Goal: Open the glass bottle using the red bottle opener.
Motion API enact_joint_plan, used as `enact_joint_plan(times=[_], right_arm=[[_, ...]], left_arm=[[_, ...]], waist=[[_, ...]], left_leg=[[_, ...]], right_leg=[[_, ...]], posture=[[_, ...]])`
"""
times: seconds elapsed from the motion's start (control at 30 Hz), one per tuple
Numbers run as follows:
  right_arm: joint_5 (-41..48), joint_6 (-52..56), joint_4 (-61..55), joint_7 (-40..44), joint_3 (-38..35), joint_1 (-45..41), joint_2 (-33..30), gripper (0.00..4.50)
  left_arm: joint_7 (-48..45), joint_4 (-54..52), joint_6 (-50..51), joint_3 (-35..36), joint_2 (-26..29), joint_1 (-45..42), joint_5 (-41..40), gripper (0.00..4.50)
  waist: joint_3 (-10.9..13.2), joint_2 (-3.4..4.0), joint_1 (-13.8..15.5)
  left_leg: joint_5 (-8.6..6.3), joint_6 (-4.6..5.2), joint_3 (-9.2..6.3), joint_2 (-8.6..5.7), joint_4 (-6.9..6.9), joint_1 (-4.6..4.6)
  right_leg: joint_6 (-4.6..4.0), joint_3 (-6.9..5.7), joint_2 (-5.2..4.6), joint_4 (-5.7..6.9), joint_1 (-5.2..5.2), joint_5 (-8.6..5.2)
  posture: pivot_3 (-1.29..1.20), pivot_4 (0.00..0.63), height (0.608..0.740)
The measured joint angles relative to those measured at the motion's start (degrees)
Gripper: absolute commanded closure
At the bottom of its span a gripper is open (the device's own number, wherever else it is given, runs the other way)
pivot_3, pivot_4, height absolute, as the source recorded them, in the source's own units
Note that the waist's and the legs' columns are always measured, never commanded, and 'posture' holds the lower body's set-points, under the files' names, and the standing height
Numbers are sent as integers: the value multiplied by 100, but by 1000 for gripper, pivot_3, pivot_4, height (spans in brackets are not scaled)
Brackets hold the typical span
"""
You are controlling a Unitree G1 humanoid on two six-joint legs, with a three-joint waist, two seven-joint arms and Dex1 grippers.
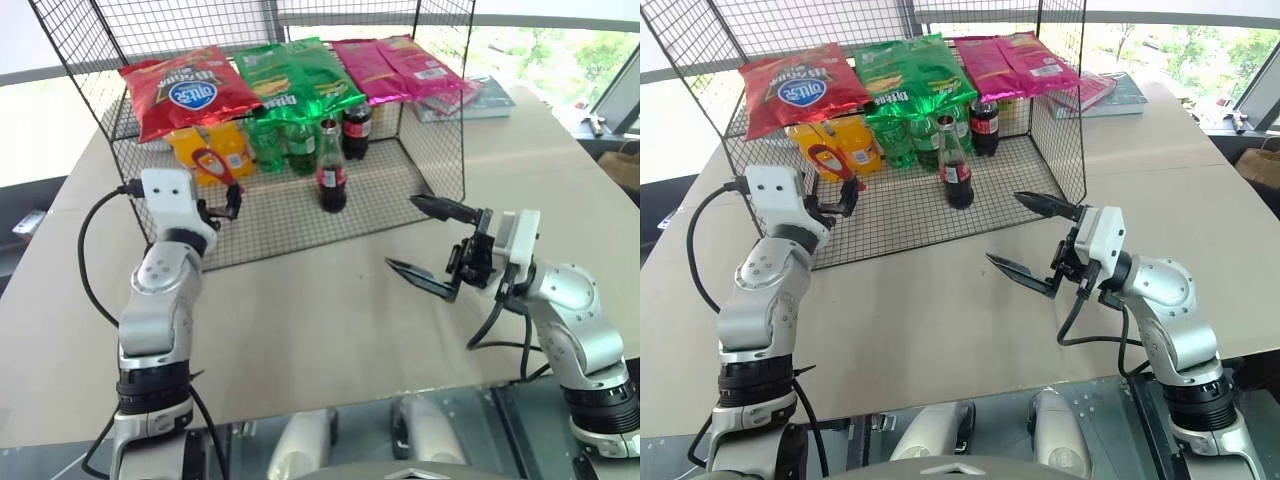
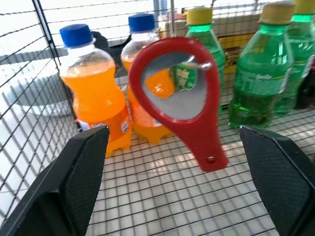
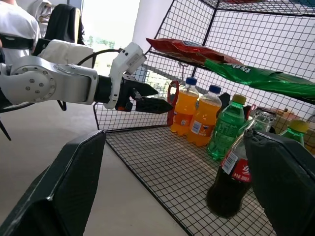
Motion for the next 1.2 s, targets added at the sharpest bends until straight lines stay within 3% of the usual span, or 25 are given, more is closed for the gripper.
enact_joint_plan(times=[0.4,0.6,0.73,0.8,0.97,1.2], right_arm=[[-12,247,-248,-229,1,23,-27,0],[-12,305,-356,-266,1,25,-75,0],[-12,305,-374,-278,-4,127,-100,0],[-12,303,-376,-281,-9,178,-130,0],[-13,286,-390,-317,-72,283,-137,0],[-23,194,-392,-332,-114,365,-138,0]], left_arm=[[117,18,188,14,-10,-31,110,161],[189,440,15,0,-41,-446,248,161],[39,692,-191,-107,-100,-525,250,1362],[-80,728,-248,-157,-151,-525,222,2377],[-301,741,-392,-171,-177,-525,175,4416],[-872,738,-602,-133,-30,-450,-27,4416]], waist=[[0,0,0],[0,-1,13],[0,-1,7],[0,-1,7],[0,-1,7],[0,-1,3]], left_leg=[[0,0,0,0,0,0],[0,0,-1,-4,1,-1],[0,-1,0,-4,1,-2],[0,-1,-1,-3,1,-3],[0,-1,0,-3,1,-3],[0,-1,0,-2,1,-2]], right_leg=[[0,0,0,0,0,0],[0,-2,-1,0,0,0],[0,-1,-1,0,0,0],[0,-1,-2,-1,-1,0],[0,-1,-2,0,-1,0],[0,-1,-2,0,-1,0]], posture=[[0,150,740],[0,150,740],[0,150,740],[0,150,740],[0,150,740],[0,150,740]])
